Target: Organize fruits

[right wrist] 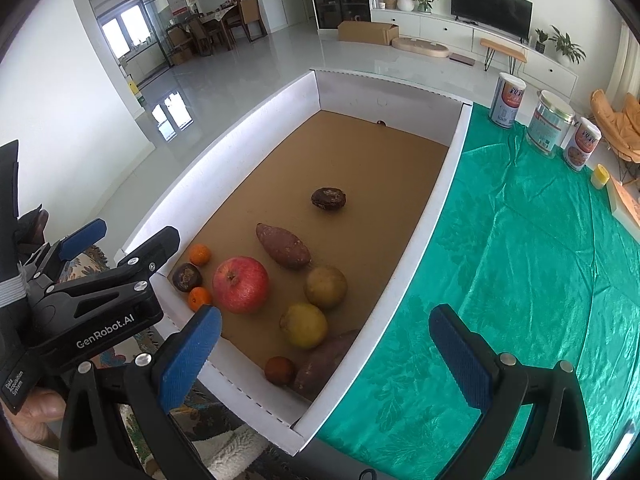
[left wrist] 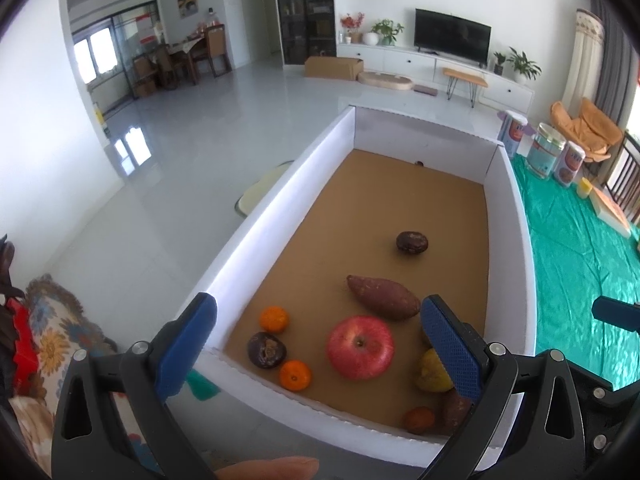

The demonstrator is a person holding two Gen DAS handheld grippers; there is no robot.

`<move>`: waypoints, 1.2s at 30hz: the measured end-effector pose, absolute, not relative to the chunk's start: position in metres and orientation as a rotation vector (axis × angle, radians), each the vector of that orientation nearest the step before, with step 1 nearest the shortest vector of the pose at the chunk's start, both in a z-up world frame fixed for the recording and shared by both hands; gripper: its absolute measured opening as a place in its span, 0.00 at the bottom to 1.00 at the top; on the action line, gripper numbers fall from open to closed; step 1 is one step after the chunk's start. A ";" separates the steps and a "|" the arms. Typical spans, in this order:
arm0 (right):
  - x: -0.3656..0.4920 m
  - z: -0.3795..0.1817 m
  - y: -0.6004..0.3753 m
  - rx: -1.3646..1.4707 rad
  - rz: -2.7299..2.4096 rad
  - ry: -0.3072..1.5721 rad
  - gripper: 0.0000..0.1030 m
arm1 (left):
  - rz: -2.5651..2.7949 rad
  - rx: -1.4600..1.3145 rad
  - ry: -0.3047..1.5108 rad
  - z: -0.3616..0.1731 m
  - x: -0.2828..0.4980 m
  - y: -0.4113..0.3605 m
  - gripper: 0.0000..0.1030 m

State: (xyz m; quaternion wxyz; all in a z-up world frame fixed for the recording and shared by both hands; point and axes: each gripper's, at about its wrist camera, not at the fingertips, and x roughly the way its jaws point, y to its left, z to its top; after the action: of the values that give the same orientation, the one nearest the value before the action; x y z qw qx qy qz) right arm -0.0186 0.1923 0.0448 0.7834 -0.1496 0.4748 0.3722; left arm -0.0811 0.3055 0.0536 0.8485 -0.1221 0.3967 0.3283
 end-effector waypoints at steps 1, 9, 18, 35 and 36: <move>-0.019 0.044 0.193 -0.327 0.799 1.025 1.00 | 0.693 -0.259 0.838 0.053 -0.081 0.306 0.99; -0.017 0.043 0.193 -0.327 0.786 1.039 1.00 | 0.677 -0.284 0.853 0.050 -0.082 0.311 0.99; -0.018 0.043 0.195 -0.332 0.785 1.039 1.00 | 0.669 -0.285 0.852 0.051 -0.082 0.312 0.99; -0.019 0.040 0.196 -0.342 0.785 1.047 1.00 | 0.664 -0.279 0.858 0.048 -0.083 0.312 0.99; -0.019 0.039 0.196 -0.341 0.784 1.049 1.00 | 0.657 -0.284 0.856 0.048 -0.083 0.312 0.99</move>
State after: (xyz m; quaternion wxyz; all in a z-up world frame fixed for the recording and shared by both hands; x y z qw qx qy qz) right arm -0.0191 0.1962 0.0395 0.7797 -0.1579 0.4853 0.3629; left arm -0.0833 0.3117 0.0480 0.8483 -0.1346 0.4062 0.3119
